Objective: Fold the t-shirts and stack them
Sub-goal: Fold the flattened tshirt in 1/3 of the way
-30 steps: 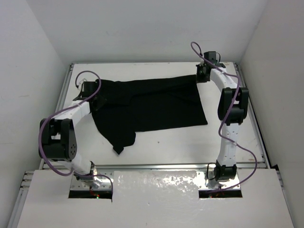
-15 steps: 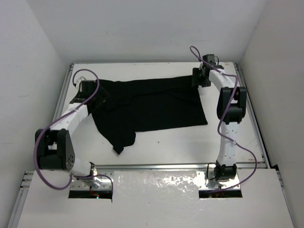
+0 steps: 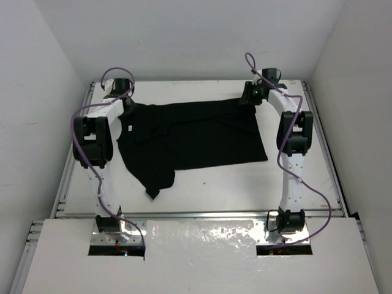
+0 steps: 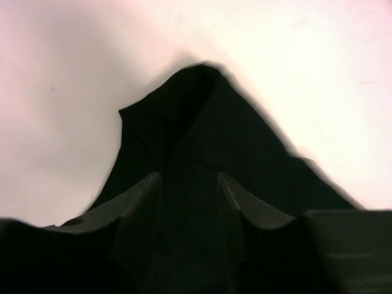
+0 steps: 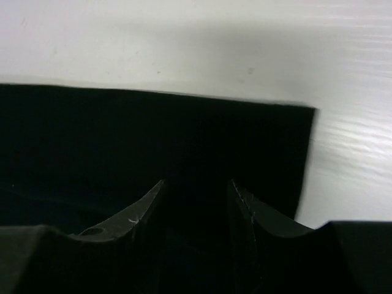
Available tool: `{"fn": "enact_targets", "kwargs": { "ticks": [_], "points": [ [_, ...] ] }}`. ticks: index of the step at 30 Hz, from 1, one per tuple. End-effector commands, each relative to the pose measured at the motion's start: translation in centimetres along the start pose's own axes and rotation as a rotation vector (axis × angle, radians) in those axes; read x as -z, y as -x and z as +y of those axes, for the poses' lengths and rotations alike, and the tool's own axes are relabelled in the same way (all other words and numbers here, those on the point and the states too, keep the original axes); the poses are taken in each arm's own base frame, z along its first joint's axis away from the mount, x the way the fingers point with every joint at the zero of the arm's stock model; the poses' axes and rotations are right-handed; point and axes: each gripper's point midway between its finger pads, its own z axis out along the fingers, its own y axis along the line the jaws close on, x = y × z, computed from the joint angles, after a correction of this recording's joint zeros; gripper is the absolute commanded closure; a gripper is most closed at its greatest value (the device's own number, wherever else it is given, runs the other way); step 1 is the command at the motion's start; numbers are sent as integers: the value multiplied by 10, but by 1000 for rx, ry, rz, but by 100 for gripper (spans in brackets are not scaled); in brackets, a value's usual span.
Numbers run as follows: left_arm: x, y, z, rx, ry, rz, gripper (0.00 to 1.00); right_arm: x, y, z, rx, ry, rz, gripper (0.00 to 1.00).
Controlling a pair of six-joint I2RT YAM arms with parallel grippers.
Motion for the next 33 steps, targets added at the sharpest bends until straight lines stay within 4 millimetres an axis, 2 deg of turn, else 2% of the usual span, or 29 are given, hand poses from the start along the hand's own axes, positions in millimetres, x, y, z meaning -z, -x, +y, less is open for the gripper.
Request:
{"fn": "enact_targets", "kwargs": {
  "ticks": [1,2,3,4,6,7,8,9,11,12,13,15,17,18,19,20,21,22,23,26,27,28,29,30,31,33],
  "points": [
    [-17,16,-8,-5,-10,-11,62,-19,9,31,-3,231,-32,58],
    [-32,7,-11,-18,-26,6,61,-18,14,40,-10,287,-32,59],
    [-37,5,-14,-17,-48,19,59,-22,9,41,-23,302,-20,60],
    [-46,0,-14,-11,-41,30,52,-29,1,39,-43,304,3,60],
    [-54,-6,-6,-6,-13,59,48,-32,-5,40,-72,316,20,59],
    [-57,-8,-4,1,-7,64,54,-38,-15,36,-98,305,44,59],
    [-64,-19,0,4,8,90,64,-40,-13,29,-123,270,52,58],
    [-69,-23,4,4,21,106,67,-40,-13,12,-203,242,61,56],
    [-81,-38,11,-10,70,166,68,-48,-23,-2,-348,227,104,56],
    [-85,-44,16,-13,98,185,71,-49,-29,-10,-403,205,119,61],
    [-87,-48,20,-16,120,200,79,-47,-32,-21,-459,180,126,64],
    [-87,-60,34,-12,175,228,89,-44,-45,-33,-563,134,174,69],
    [-83,-56,38,8,177,213,92,-35,-61,-45,-625,85,237,73],
    [-83,-62,49,13,194,230,92,-29,-67,-48,-655,67,257,74],
    [-84,-62,52,15,199,236,94,-22,-74,-58,-682,43,264,79],
    [-84,-61,55,14,199,240,95,-20,-103,-61,-721,18,314,82],
    [-84,-60,54,11,194,241,96,-5,-91,-57,-708,16,279,84],
    [-84,-61,55,-2,193,248,97,-2,-95,-58,-702,5,270,84],
    [-84,-63,54,-7,185,257,97,1,-116,-57,-715,-8,309,84],
    [-78,-63,47,-3,138,267,100,13,-117,-48,-709,21,304,86],
    [-74,-67,45,3,113,282,100,16,-133,-45,-728,15,330,86],
    [-68,-69,47,4,107,287,100,23,-128,-42,-721,24,308,86],
    [-65,-66,41,6,73,278,100,24,-132,-42,-717,18,305,86],
    [-59,-67,33,10,26,288,94,26,-132,-42,-712,15,303,86],
    [-47,-60,29,1,-7,271,78,28,-129,-42,-705,15,296,86],
    [-35,-44,12,3,-79,229,55,30,-120,-44,-674,12,273,85]
  ]
}}
